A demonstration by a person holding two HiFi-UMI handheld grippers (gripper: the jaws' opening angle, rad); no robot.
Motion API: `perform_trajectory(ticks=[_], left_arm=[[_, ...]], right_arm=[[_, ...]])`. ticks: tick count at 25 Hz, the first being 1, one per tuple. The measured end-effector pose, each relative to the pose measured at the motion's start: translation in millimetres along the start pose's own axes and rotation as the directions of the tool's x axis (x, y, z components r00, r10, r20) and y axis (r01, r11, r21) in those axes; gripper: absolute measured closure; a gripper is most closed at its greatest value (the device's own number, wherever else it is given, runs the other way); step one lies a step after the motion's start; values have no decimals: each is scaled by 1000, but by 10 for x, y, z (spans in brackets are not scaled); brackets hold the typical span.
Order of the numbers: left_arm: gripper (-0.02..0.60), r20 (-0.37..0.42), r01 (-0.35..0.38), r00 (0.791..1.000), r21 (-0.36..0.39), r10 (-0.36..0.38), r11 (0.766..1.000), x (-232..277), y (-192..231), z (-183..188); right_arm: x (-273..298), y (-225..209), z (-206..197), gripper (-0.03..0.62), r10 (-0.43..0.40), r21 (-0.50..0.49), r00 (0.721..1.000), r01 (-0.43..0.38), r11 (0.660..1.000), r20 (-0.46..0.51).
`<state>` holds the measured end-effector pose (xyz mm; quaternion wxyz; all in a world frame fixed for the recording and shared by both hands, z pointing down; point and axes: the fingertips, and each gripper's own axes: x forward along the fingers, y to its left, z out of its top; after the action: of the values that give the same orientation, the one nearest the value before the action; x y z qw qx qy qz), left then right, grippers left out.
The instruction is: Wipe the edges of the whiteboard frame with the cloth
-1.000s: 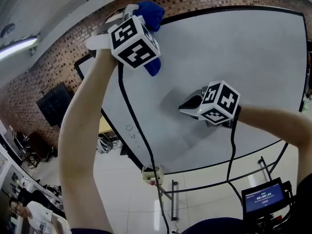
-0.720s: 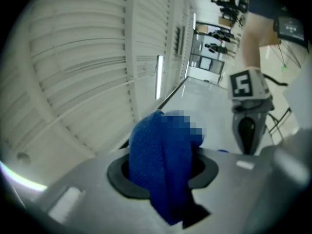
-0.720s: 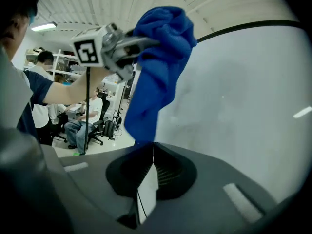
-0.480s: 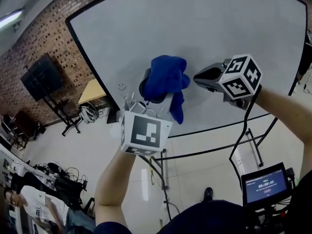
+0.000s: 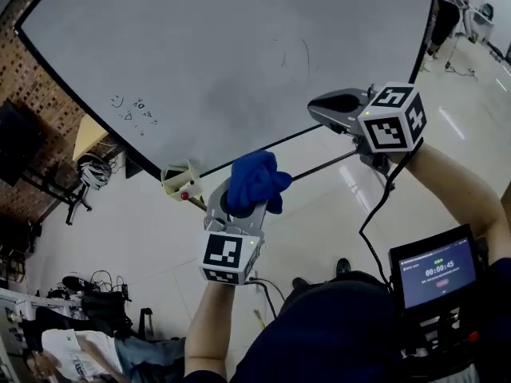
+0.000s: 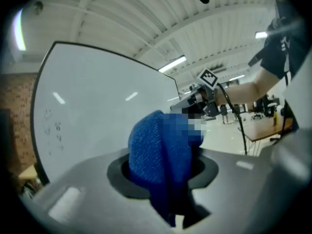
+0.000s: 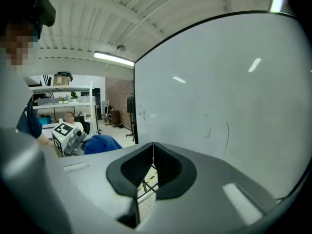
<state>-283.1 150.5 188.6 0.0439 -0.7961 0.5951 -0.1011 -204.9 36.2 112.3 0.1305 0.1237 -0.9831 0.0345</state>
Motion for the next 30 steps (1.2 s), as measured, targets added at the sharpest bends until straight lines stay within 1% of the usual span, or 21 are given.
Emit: perform_trajectory(ticks=[2, 4, 7, 9, 11, 13, 15, 19, 24, 27, 30], left_arm=[[425, -84, 3, 996, -60, -8, 998, -49, -292, -346], [425, -120, -33, 993, -94, 21, 995, -96, -534, -501], [425, -124, -104, 989, -147, 86, 984, -177, -819, -557], [425, -117, -144, 985, -175, 124, 974, -224, -995, -526], [425, -107, -162, 984, -184, 144, 970, -228, -1215, -458], [425, -106, -177, 981, -168, 161, 970, -216, -1416, -350], [425, -100, -183, 980, -132, 170, 974, -214, -1557, -264], [425, -58, -143, 988, -52, 140, 988, -280, -1706, -227], [425, -46, -110, 993, -11, 110, 994, -332, -1741, -229], [425, -49, -87, 995, 17, 88, 996, -356, -1734, -236], [425, -46, -67, 997, 18, 68, 998, -334, -1694, -247]], right_arm=[[-185, 16, -261, 583, -6, 76, 999, 3, 997, 42], [-422, 13, -469, 583, -29, 134, 995, 16, 991, 96], [-765, 48, -776, 582, -77, 179, 984, 48, 983, 160], [-938, 112, -992, 582, -98, 182, 980, 66, 981, 174], [-1108, 150, -1198, 582, -116, 167, 977, 86, 982, 178], [-1247, 128, -1362, 582, -146, 144, 973, 120, 982, 181], [-1329, 90, -1460, 582, -180, 122, 966, 160, 980, 185], [-1368, 175, -1535, 582, -231, 89, 950, 217, 972, 209], [-1302, 372, -1478, 582, -241, 58, 940, 234, 970, 243], [-1274, 446, -1471, 582, -244, 45, 939, 241, 970, 240], [-1266, 469, -1433, 583, -257, 36, 936, 256, 966, 241]])
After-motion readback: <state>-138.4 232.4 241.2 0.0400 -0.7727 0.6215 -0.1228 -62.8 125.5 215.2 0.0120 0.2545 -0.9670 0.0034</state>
